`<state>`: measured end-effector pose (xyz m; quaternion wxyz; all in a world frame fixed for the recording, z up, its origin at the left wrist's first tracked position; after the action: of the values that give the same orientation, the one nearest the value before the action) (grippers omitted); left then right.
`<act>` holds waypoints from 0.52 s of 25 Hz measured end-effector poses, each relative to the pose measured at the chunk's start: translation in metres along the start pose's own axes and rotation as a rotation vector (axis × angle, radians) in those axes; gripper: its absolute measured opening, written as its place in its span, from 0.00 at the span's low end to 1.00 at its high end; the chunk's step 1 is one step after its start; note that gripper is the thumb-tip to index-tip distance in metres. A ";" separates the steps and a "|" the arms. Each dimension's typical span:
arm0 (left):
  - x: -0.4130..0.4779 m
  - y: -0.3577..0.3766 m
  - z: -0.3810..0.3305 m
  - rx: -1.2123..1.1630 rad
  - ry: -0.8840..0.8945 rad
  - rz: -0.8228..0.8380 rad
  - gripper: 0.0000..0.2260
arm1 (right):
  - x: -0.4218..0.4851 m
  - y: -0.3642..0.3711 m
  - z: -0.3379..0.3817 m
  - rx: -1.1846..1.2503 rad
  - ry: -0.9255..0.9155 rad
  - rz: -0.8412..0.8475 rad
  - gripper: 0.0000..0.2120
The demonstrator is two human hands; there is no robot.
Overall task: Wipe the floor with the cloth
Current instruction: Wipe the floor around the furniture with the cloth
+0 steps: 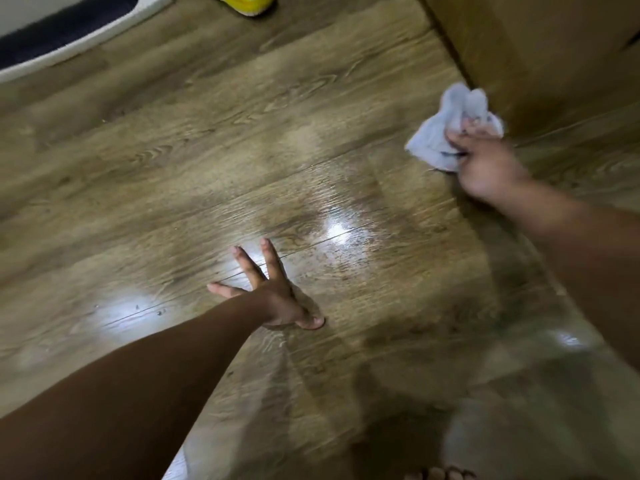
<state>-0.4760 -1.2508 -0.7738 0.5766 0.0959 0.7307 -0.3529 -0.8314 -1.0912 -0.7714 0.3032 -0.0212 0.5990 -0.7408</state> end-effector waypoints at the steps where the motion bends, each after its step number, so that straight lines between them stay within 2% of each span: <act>1: 0.001 0.000 0.000 -0.009 0.002 -0.007 0.73 | 0.006 -0.003 -0.010 -0.086 0.000 0.004 0.25; 5: 0.000 -0.001 0.003 -0.008 -0.015 -0.001 0.72 | -0.058 0.042 0.067 -0.168 -0.082 0.019 0.31; 8: 0.005 -0.002 -0.002 0.080 0.004 0.013 0.66 | -0.186 0.109 0.156 -0.193 -0.507 0.102 0.32; 9: 0.006 -0.001 -0.002 0.122 0.035 0.016 0.64 | -0.212 0.119 0.164 -0.168 -0.543 0.167 0.31; 11: 0.009 0.002 -0.001 0.066 0.066 0.019 0.70 | -0.209 0.115 0.141 -0.048 -0.481 0.192 0.28; 13: 0.001 -0.002 0.000 -0.138 0.038 -0.060 0.77 | -0.178 0.082 0.085 0.099 -0.249 0.083 0.26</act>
<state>-0.4774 -1.2531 -0.7739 0.5571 0.0407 0.7664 -0.3171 -0.6181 -1.0893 -0.7620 0.4063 -0.0733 0.5200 -0.7478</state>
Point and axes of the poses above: each hand's wrist, its own x-axis towards the middle knuckle, its own y-axis out of the palm, z = x × y, the point moved 6 cm from there along x, towards the middle knuckle, and after that the axes turned 11 degrees about y, right-handed, at the moved point
